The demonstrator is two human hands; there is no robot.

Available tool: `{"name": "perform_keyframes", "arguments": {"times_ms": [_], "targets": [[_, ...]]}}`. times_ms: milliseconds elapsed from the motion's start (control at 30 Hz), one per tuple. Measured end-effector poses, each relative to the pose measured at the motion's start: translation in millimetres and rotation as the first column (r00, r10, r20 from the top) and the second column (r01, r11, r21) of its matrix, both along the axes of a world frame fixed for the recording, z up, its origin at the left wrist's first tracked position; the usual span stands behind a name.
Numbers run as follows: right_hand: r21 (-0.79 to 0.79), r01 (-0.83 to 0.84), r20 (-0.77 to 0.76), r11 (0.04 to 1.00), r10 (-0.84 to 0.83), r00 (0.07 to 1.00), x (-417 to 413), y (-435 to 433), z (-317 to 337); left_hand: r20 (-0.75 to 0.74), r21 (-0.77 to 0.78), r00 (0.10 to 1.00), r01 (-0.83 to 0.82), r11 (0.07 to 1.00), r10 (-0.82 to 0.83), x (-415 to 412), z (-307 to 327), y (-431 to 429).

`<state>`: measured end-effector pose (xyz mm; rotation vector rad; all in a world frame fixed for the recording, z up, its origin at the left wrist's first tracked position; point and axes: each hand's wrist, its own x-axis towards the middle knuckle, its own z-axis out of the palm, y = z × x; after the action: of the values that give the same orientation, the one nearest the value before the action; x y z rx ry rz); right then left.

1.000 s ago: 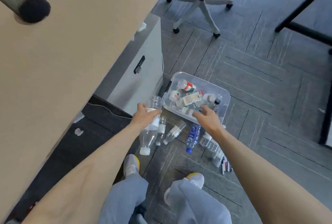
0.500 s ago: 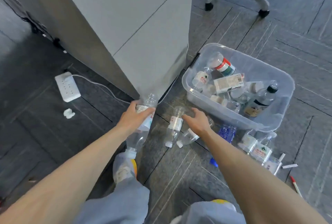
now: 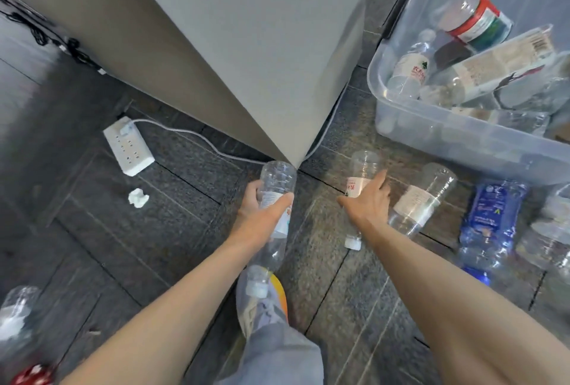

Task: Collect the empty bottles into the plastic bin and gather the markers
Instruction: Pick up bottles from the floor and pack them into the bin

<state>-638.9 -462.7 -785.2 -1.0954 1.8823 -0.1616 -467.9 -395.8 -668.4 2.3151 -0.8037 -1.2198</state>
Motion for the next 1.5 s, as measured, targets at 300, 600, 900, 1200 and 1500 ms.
{"name": "perform_keyframes", "arguments": {"times_ms": [300,600,900,1200,1500], "targets": [[-0.074,-0.120,0.337,0.990,0.138,0.931,-63.3,7.0,118.4,-0.161,-0.032,0.987,-0.022,0.999,0.017,-41.6,64.4,-6.1],[-0.097,0.147,0.430,0.984,-0.092,0.898,-220.0,3.6,243.8,-0.327,-0.101,0.940,0.062,0.993,-0.091,-150.7,144.6,-35.7],[-0.100,0.303,0.492,0.948,-0.217,0.843,-297.1,14.2,293.2,-0.444,-0.069,0.851,0.279,0.958,-0.280,-245.2,183.7,-85.9],[-0.183,0.129,0.296,0.975,-0.071,0.952,-348.6,-19.3,275.8,-0.203,-0.136,0.853,0.462,0.876,-0.482,-331.7,164.1,-197.5],[-0.209,0.042,0.208,0.977,0.003,0.978,-363.4,-65.1,250.9,-0.056,-0.079,0.861,0.502,0.861,-0.506,-354.3,96.1,-239.5]]}}
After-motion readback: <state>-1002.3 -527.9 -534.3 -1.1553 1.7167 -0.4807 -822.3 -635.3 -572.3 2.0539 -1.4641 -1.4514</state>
